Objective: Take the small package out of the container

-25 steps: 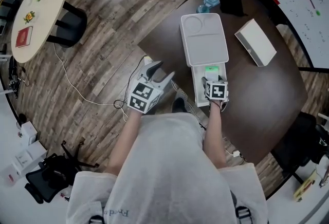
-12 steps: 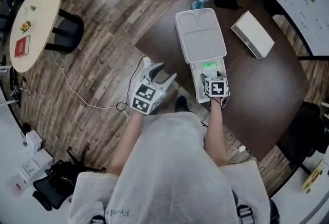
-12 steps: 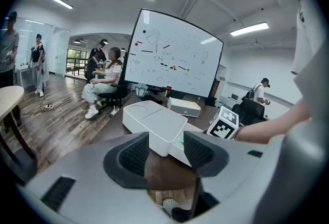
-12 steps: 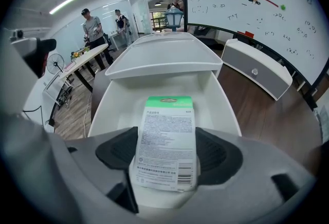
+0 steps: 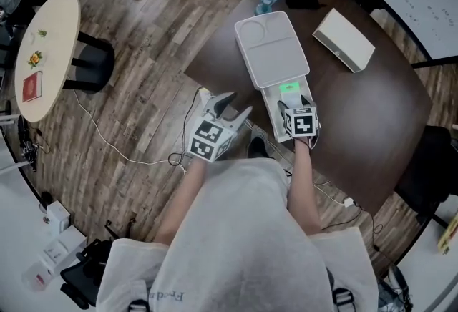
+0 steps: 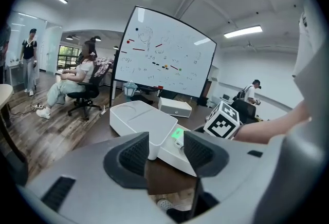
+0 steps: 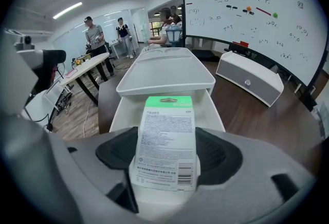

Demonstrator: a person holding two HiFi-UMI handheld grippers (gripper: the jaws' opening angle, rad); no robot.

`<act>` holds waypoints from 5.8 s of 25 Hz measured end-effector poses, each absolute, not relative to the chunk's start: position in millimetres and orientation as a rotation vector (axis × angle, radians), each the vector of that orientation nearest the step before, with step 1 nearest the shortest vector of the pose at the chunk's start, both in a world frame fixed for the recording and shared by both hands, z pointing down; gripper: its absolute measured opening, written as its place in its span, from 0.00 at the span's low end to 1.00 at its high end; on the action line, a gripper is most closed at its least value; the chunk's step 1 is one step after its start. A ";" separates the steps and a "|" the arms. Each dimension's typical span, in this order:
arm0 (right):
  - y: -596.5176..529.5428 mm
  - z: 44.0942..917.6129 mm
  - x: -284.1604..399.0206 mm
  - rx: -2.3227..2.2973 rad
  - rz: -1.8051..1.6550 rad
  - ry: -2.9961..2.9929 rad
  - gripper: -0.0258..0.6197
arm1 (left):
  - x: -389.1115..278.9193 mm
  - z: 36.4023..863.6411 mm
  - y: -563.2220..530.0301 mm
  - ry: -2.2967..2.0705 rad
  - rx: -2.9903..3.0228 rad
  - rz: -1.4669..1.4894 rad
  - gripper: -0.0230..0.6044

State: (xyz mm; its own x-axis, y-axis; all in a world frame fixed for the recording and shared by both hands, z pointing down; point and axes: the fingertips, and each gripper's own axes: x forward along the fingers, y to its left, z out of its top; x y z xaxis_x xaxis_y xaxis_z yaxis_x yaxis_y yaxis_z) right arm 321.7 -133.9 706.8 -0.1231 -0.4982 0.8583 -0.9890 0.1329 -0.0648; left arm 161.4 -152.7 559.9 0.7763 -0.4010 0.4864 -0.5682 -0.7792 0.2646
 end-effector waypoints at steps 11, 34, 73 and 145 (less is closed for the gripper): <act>-119.8 667.4 323.2 1.625 0.935 -1.814 0.58 | 194.7 562.8 -137.7 -0.564 2.624 0.599 0.36; -76.9 608.0 319.7 2.068 0.992 -1.771 0.58 | 169.1 560.6 -122.3 -0.464 2.638 0.593 0.08; -30.5 552.8 232.4 2.309 0.691 -1.755 0.58 | 129.0 546.2 -108.7 -0.335 2.732 0.524 0.05; -29.1 562.3 188.0 2.253 0.682 -1.860 0.58 | 113.7 547.2 -72.0 -0.207 2.843 0.562 0.05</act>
